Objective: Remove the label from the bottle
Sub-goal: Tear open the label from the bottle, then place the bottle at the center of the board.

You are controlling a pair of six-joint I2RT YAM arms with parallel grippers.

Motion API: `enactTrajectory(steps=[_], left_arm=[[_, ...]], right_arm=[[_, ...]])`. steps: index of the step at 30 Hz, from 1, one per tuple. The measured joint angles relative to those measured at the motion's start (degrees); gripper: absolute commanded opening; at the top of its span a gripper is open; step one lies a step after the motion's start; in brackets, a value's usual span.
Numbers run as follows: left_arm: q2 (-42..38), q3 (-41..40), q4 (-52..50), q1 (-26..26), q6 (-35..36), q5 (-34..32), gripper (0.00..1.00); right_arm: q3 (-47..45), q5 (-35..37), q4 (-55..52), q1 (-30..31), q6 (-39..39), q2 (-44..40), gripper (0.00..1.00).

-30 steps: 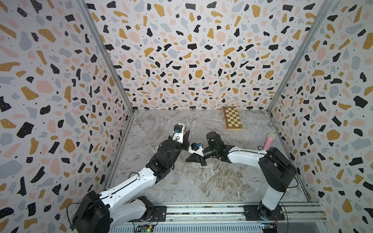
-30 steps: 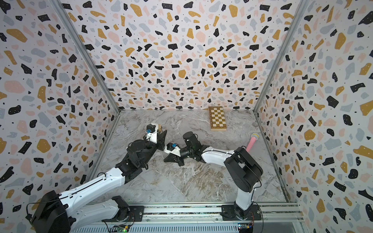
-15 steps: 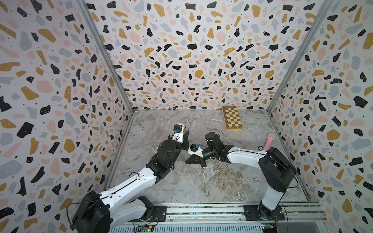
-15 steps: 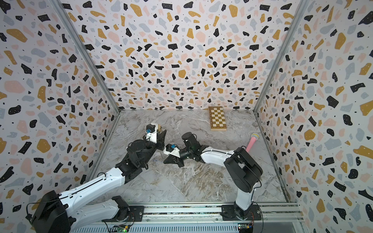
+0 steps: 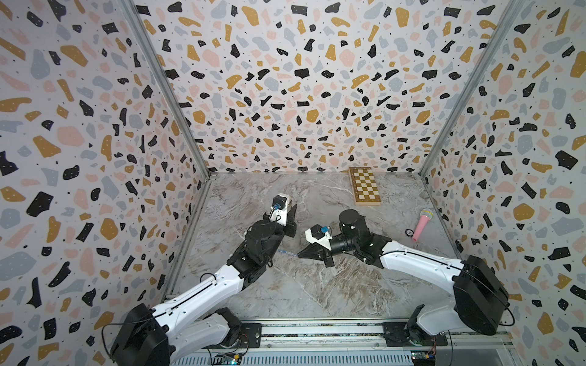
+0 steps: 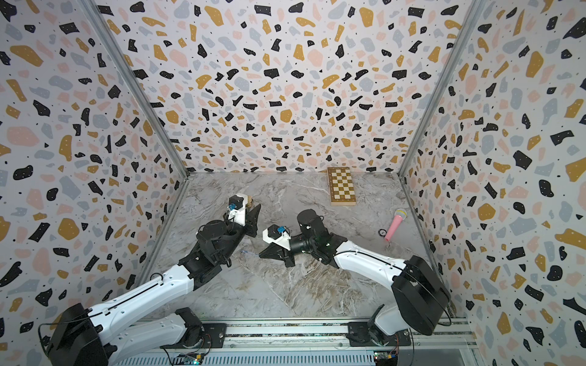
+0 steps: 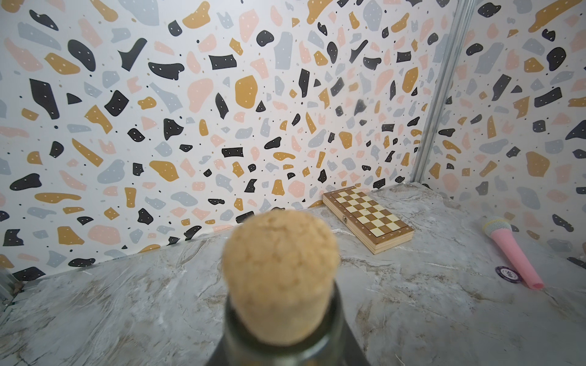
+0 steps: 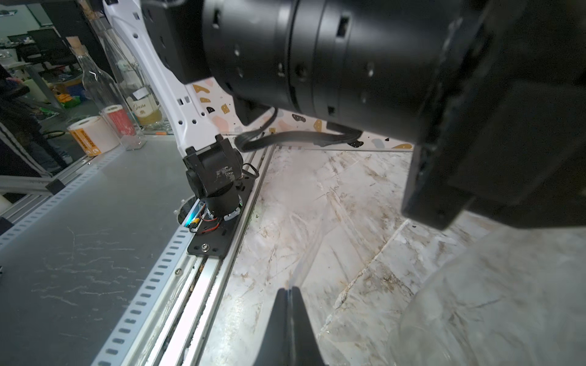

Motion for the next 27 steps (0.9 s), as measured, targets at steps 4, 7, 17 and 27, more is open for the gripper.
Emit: enactTrajectory(steps=[4, 7, 17, 27], left_arm=[[2.67, 1.53, 1.01, 0.0, 0.92, -0.68, 0.0], [6.32, 3.58, 3.21, 0.02, 1.73, -1.33, 0.0], [18.56, 12.9, 10.08, 1.14, 4.0, -0.72, 0.0], [28.57, 21.22, 12.5, 5.01, 3.76, 0.94, 0.0]], right_arm=[[-4.24, 2.84, -0.09, -0.02, 3.08, -3.85, 0.0], [-6.56, 4.68, -0.2, -0.13, 4.55, -5.09, 0.0], [-9.86, 7.98, 2.34, -2.84, 10.12, -5.4, 0.0], [-9.22, 9.25, 4.85, -8.2, 18.53, 1.42, 0.0]])
